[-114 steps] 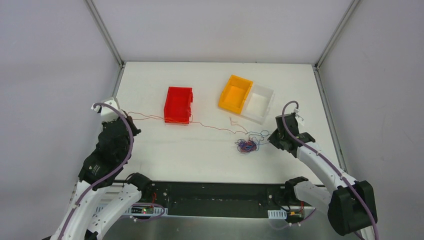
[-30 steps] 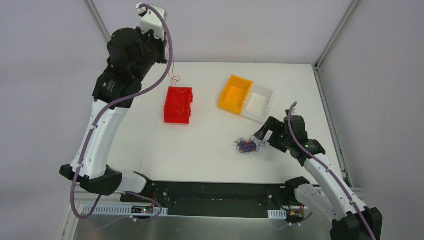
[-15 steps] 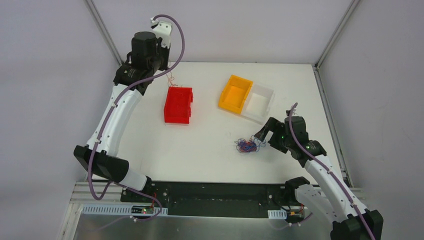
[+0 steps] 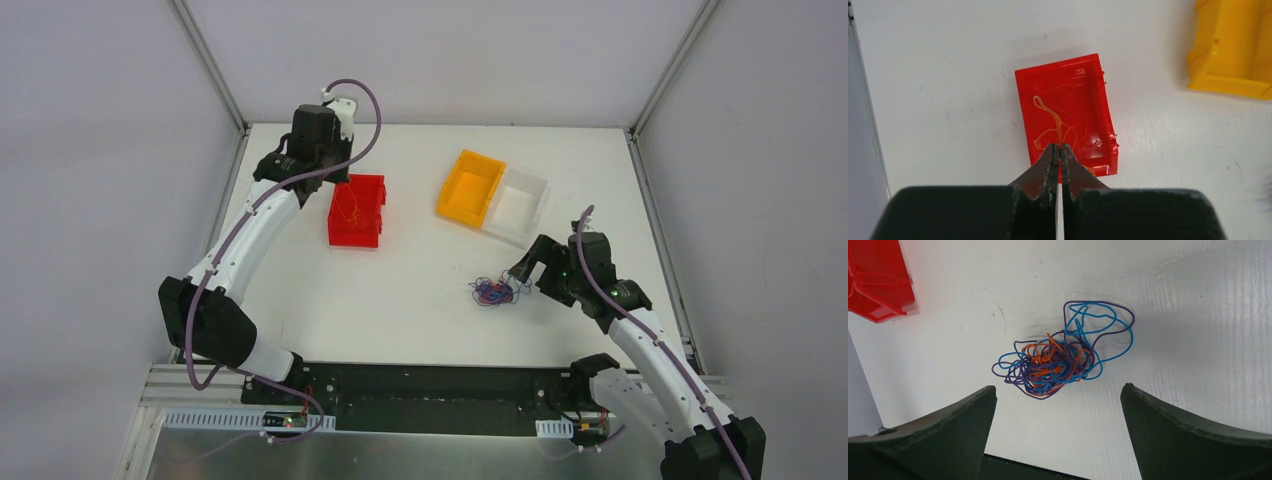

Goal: Untangle the cables

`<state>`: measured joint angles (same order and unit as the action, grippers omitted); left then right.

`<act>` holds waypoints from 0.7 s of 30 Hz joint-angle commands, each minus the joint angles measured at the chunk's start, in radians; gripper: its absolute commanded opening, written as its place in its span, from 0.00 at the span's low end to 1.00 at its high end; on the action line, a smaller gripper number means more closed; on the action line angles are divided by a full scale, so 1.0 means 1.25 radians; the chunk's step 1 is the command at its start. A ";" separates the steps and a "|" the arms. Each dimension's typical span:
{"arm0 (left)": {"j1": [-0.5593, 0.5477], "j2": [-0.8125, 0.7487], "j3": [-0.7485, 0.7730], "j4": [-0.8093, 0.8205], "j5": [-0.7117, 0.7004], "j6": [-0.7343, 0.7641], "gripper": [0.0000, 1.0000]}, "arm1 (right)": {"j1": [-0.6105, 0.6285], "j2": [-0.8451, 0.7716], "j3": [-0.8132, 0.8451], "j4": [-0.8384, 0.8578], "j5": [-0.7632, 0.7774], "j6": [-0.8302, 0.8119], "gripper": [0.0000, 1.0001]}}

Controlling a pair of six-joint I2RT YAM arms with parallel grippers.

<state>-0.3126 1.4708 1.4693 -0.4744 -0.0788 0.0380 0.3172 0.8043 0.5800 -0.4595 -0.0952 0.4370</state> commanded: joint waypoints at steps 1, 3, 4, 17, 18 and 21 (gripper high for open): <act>0.003 0.013 -0.031 0.041 0.028 -0.049 0.00 | -0.003 0.002 0.025 0.011 -0.016 0.001 0.99; 0.003 0.045 -0.029 0.042 0.036 -0.068 0.00 | -0.001 0.003 0.026 0.011 -0.018 0.004 0.99; 0.003 0.064 -0.025 0.042 0.043 -0.074 0.00 | -0.003 0.002 0.027 0.010 -0.018 0.006 0.99; 0.003 0.185 -0.123 0.130 0.005 -0.127 0.00 | -0.002 -0.035 0.019 -0.011 -0.017 0.005 0.99; 0.003 0.186 -0.142 0.152 -0.003 -0.123 0.00 | -0.003 -0.037 0.019 -0.014 -0.017 0.005 0.99; 0.003 0.211 -0.157 0.172 -0.018 -0.119 0.00 | -0.003 -0.045 0.019 -0.017 -0.017 0.004 0.99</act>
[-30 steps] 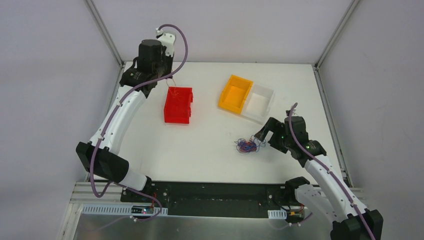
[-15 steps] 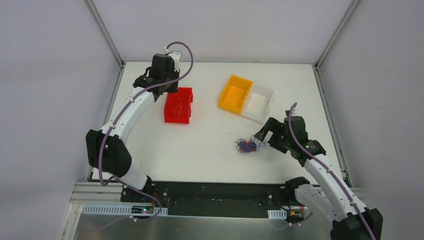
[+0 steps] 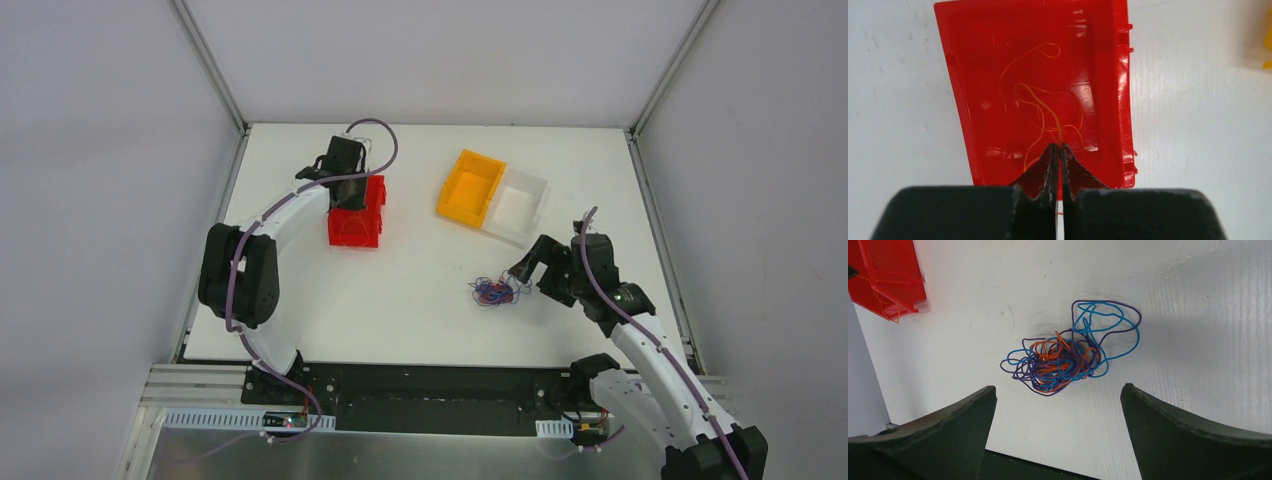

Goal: Untangle the cables

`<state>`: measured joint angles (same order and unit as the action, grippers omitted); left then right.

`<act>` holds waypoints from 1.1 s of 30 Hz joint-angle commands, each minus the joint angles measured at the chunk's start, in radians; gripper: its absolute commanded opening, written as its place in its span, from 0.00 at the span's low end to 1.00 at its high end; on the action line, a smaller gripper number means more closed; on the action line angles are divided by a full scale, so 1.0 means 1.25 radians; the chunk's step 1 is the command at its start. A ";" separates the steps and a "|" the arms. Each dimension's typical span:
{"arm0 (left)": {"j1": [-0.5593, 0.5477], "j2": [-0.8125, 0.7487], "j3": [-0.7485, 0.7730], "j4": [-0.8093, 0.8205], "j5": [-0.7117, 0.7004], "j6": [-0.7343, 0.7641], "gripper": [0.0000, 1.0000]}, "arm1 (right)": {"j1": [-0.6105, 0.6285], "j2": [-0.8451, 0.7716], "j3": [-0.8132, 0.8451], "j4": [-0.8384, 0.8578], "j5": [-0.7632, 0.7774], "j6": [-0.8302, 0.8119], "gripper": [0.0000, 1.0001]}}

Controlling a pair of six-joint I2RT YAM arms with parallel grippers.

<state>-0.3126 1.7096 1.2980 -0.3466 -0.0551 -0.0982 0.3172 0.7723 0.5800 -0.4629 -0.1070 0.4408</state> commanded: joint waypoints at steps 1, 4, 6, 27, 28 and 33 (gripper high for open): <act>0.003 0.030 -0.019 0.070 -0.040 -0.010 0.00 | -0.003 -0.021 0.019 -0.016 -0.008 0.000 1.00; 0.003 0.048 -0.007 0.083 -0.026 -0.002 0.00 | -0.003 -0.020 0.022 -0.019 -0.010 0.000 0.99; 0.003 0.048 0.006 0.096 -0.030 0.005 0.00 | -0.003 -0.021 0.024 -0.023 -0.010 -0.001 0.99; 0.002 0.043 -0.071 0.246 -0.074 -0.038 0.00 | -0.003 -0.052 0.042 -0.072 -0.022 -0.002 0.99; 0.001 0.024 -0.110 0.266 -0.060 -0.048 0.00 | -0.002 -0.051 0.040 -0.068 -0.024 -0.001 0.99; -0.004 -0.008 -0.196 0.313 -0.034 -0.078 0.00 | -0.003 -0.030 0.044 -0.058 -0.036 0.000 0.99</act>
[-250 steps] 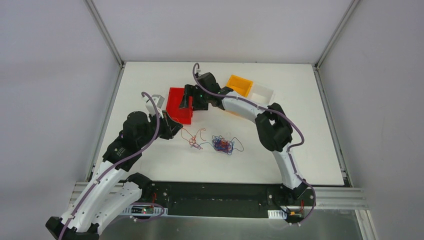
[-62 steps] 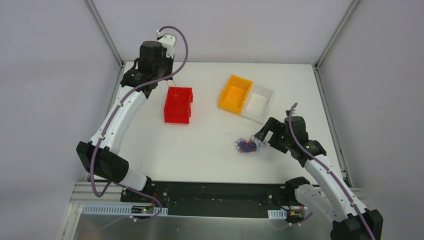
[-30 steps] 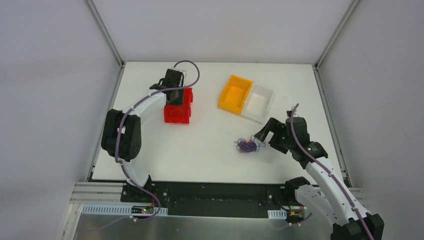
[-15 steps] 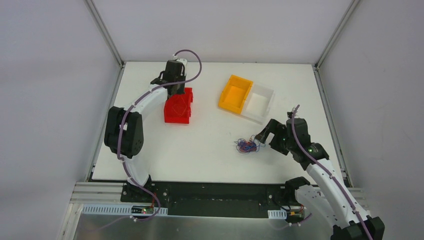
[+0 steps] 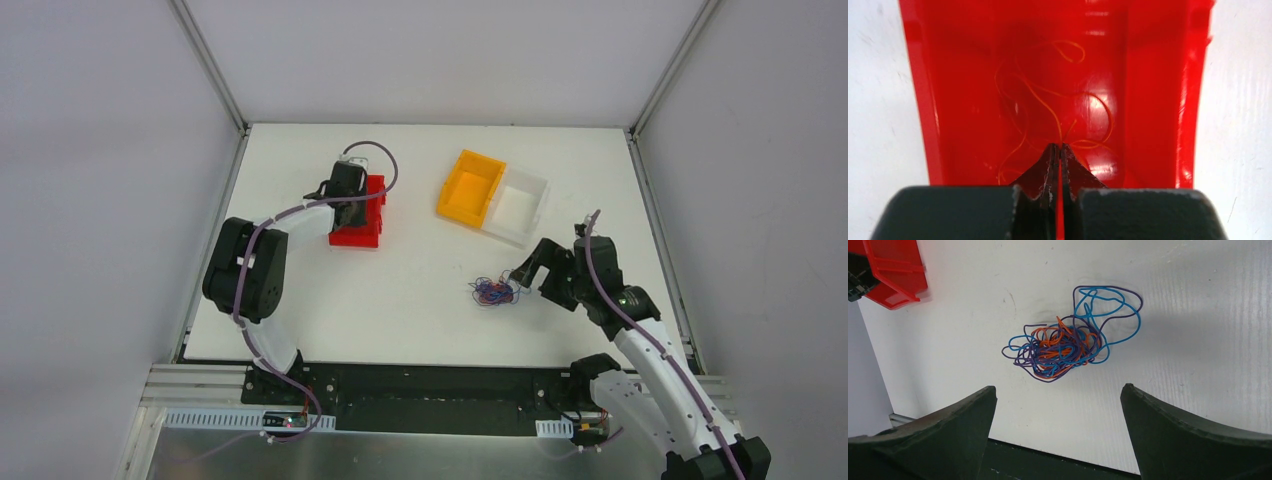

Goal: Untangle the cables

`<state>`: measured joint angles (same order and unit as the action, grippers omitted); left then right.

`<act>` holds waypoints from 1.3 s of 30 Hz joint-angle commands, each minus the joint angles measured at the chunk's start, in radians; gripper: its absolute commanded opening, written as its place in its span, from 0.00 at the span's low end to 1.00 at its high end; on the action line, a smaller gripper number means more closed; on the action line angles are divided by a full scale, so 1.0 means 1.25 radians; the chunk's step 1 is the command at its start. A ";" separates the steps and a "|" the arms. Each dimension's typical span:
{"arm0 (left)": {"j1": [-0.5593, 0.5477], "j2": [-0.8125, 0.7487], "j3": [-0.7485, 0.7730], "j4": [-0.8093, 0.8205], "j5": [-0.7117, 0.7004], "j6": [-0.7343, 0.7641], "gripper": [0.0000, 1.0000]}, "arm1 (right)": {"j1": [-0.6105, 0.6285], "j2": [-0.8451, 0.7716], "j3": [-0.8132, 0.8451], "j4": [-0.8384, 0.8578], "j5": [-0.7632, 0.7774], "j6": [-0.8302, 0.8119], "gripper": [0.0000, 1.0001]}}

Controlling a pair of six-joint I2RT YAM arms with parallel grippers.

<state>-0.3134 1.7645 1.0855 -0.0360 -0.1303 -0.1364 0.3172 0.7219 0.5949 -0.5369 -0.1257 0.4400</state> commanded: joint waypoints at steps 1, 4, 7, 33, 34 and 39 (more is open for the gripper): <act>-0.003 -0.044 -0.019 0.056 0.028 -0.047 0.00 | -0.003 0.015 0.034 0.002 -0.023 -0.001 0.99; -0.002 -0.018 0.028 -0.002 0.023 -0.042 0.06 | -0.002 0.024 0.044 0.000 -0.025 -0.005 0.99; -0.003 -0.024 0.072 -0.048 0.035 -0.038 0.38 | -0.002 0.031 0.056 -0.014 -0.015 -0.005 0.99; -0.191 -0.619 -0.201 -0.245 0.124 -0.318 0.99 | 0.077 0.352 0.140 0.018 0.268 -0.031 0.64; -0.191 -0.641 -0.223 -0.246 0.121 -0.323 0.99 | 0.085 0.367 0.151 0.018 0.278 -0.040 0.64; -0.191 -0.712 -0.281 -0.247 0.129 -0.337 0.98 | 0.109 0.467 0.194 0.017 0.284 -0.063 0.64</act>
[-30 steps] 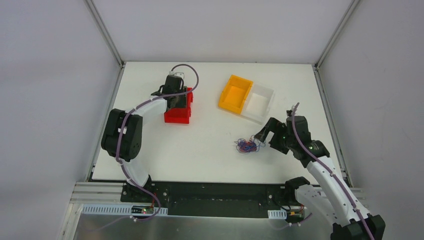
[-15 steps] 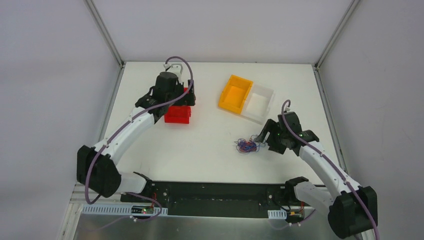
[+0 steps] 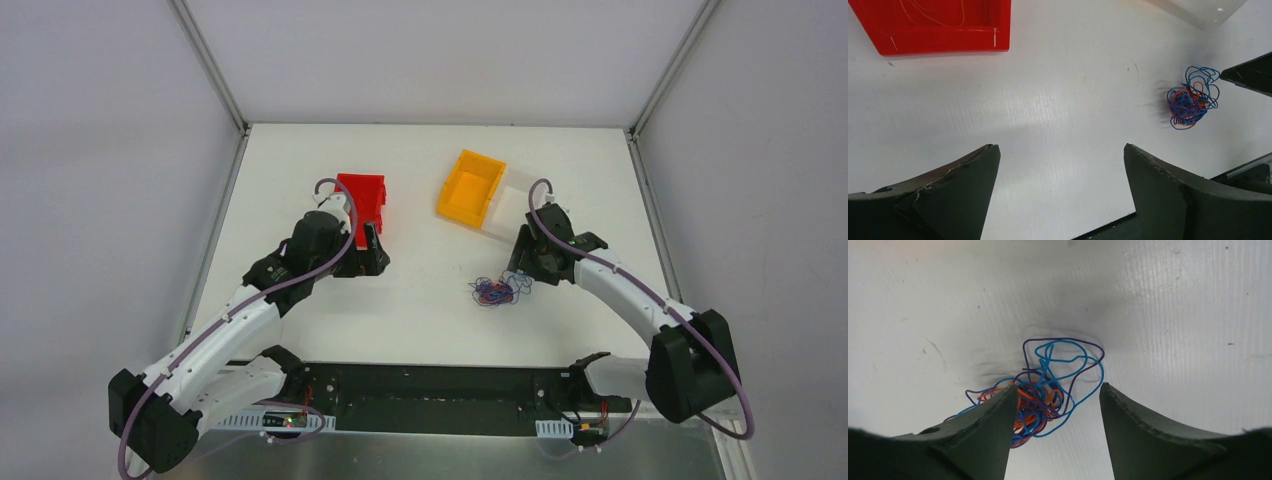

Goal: Untangle the cables

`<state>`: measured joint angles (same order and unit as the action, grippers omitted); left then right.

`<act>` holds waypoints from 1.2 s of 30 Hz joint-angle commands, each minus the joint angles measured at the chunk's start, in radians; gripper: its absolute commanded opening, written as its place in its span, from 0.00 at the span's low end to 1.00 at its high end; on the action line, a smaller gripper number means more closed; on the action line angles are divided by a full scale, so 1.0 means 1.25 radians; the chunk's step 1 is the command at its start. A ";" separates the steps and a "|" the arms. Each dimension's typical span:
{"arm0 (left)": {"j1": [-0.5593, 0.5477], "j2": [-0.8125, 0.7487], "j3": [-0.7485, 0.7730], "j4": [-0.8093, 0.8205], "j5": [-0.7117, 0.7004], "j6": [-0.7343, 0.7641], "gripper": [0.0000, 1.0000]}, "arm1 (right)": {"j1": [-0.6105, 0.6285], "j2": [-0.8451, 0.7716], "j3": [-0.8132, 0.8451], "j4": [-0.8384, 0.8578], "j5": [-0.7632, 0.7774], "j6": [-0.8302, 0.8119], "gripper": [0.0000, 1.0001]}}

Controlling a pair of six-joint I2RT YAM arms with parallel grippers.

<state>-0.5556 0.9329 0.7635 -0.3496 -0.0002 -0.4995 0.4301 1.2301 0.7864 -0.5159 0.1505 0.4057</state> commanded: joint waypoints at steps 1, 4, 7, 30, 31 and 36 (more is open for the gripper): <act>0.003 -0.052 -0.027 0.004 0.032 -0.049 0.98 | 0.026 0.078 0.047 0.002 0.071 -0.039 0.64; 0.003 -0.054 -0.038 0.008 0.042 -0.080 0.97 | 0.046 0.124 0.053 0.015 0.064 -0.040 0.56; 0.003 -0.028 -0.045 0.031 0.076 -0.101 0.97 | 0.056 0.156 0.060 0.034 0.029 -0.039 0.38; -0.049 0.099 -0.054 0.498 0.395 -0.098 0.80 | 0.152 -0.114 0.221 0.057 -0.398 -0.038 0.00; -0.051 0.098 -0.050 0.511 0.401 -0.096 0.78 | 0.152 -0.110 0.224 0.057 -0.407 -0.036 0.00; -0.070 0.089 -0.036 0.538 0.411 -0.057 0.71 | 0.153 -0.107 0.225 0.066 -0.426 -0.015 0.00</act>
<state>-0.6201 1.0538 0.6865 0.2111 0.4686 -0.6132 0.6144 1.0969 1.0248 -0.4538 -0.3248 0.3607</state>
